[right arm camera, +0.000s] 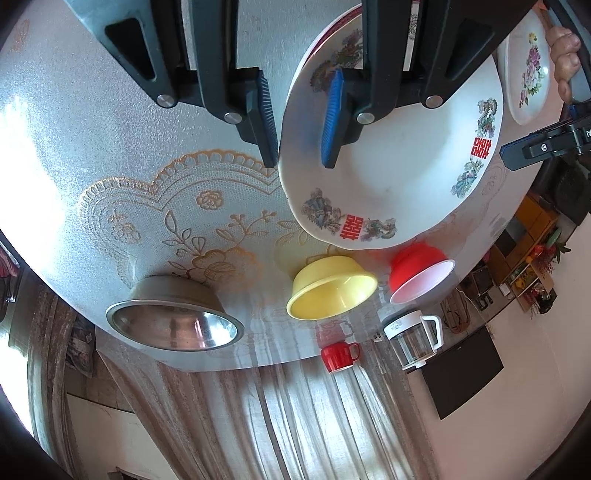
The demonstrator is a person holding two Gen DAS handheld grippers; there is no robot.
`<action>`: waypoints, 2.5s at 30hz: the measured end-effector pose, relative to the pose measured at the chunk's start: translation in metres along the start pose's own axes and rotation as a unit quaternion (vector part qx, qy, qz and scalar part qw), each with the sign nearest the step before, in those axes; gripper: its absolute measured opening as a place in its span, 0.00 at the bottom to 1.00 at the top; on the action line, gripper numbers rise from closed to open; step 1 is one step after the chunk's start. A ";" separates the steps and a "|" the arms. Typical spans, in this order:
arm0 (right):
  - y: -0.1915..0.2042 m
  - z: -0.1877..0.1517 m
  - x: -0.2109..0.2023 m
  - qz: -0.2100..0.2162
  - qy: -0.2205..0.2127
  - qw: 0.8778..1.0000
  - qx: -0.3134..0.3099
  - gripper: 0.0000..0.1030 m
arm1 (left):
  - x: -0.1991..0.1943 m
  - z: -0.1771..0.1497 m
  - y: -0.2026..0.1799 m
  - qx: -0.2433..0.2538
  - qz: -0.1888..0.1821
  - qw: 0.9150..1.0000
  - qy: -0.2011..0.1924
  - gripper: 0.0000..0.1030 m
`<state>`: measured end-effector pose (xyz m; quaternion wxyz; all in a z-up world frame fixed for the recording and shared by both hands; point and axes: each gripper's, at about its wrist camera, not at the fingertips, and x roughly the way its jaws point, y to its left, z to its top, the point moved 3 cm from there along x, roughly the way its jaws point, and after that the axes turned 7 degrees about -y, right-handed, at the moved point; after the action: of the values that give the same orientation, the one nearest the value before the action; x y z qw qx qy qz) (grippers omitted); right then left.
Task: Organize plates and bowls
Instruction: 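Lower the double-happiness plate onto the purple-floral plate with both tools, then open both tools and release the stacked double-happiness plate, then move both tools toward the pink-rose plate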
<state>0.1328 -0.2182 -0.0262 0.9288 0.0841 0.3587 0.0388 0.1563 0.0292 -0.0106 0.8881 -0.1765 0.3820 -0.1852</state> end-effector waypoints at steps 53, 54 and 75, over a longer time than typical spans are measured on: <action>0.003 -0.018 -0.036 -0.049 -0.020 0.998 -0.027 0.40 | -0.052 -0.014 0.029 -0.011 0.058 0.997 -0.049 0.85; 0.003 -0.019 -0.038 -0.051 -0.020 0.998 -0.030 0.40 | -0.055 -0.015 0.030 -0.013 0.056 0.997 -0.052 0.85; 0.097 -0.035 -0.088 0.213 -0.027 0.974 -0.068 0.62 | -0.111 -0.031 0.085 -0.046 0.122 0.986 -0.105 0.93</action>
<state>0.0429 -0.1301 0.0244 0.9123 0.0961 0.3035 0.2575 0.0787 0.1494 -0.0008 0.9300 -0.1880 0.3135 -0.0385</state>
